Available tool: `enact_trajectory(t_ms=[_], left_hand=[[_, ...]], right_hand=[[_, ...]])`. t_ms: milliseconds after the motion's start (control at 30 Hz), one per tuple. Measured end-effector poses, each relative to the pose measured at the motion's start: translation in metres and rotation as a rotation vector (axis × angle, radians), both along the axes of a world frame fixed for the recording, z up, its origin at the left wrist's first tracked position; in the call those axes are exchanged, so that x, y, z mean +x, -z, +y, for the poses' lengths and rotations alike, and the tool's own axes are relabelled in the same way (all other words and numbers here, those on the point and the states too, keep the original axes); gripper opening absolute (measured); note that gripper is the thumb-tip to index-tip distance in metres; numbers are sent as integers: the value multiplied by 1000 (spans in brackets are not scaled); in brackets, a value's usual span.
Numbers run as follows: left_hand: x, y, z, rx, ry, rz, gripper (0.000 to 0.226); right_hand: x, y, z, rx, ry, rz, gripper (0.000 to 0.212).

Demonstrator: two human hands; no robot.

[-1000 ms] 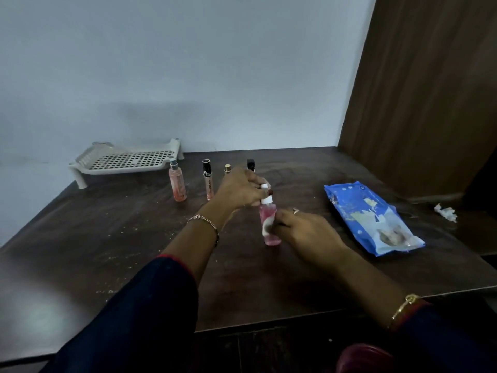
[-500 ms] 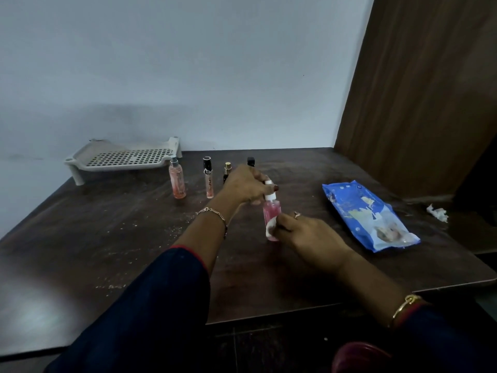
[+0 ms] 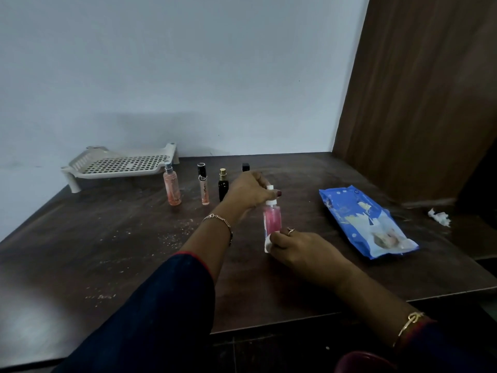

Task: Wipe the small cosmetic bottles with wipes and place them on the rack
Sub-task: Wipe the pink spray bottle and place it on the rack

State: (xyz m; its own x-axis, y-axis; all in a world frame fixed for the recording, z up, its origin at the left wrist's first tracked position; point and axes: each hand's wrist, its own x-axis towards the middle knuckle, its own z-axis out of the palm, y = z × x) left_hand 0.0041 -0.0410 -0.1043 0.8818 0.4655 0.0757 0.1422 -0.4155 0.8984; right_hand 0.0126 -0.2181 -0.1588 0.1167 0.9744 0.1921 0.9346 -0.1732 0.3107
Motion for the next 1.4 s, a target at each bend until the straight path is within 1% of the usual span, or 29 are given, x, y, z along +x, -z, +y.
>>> enact_trajectory(t_ms=[67,100,133,167,200,233,333,367,500,600,667,734,800,867,934,1000,1034,1134,1267,1334,1400], left_hand=[[3,3,-1,-9,-14,-9,29],[3,4,-2,-16,-20,-12,30],[4,5,-2,-21,-27,-17,32],[4,6,-3,-16,-41,-23,33],[4,6,-3,-4,-53,-24,34],[4,5,-5,11,-61,-26,35],[2,5,-8,23,-73,-50,40],[2,6,-8,25,-93,-65,42],[-3,13,-4,33,-190,-98,42],[-5,22,-2,-51,-144,-161,39],[-5,25,-1,-35,-95,-183,35],[-4,24,-2,-24,-55,-195,23],[-4,22,-2,-43,-23,-185,19],[-5,20,-4,-81,5,-184,22],[-5,19,-6,-137,-1,-207,21],[-6,16,-10,-124,-25,-215,19],[-6,14,-11,-98,-33,-221,18],[-7,9,-14,-47,-43,-237,15],[-7,5,-9,-5,-74,-186,17],[-7,3,-9,6,-86,-168,18],[-7,1,-11,35,-80,-170,19]], right_hand=[[0,-7,1,47,36,73,28],[3,-14,2,132,58,133,35],[8,-18,3,214,82,227,37],[12,-22,5,298,104,285,33],[15,-25,8,343,93,274,28],[15,-27,12,368,104,284,29],[16,-22,16,397,165,308,45],[15,-18,14,416,149,318,44],[14,-4,4,372,88,251,32],[14,1,1,345,89,238,32],[15,0,1,319,85,240,31],[16,-1,-2,298,78,246,28],[18,-2,-7,297,78,297,24],[24,0,-9,345,91,384,24],[31,0,-6,469,102,436,32],[36,-5,2,600,109,456,39],[36,-8,7,640,107,465,39],[29,-10,15,672,90,493,30],[25,3,8,663,109,516,26],[30,3,9,716,134,541,27],[29,-5,15,781,151,558,23]])
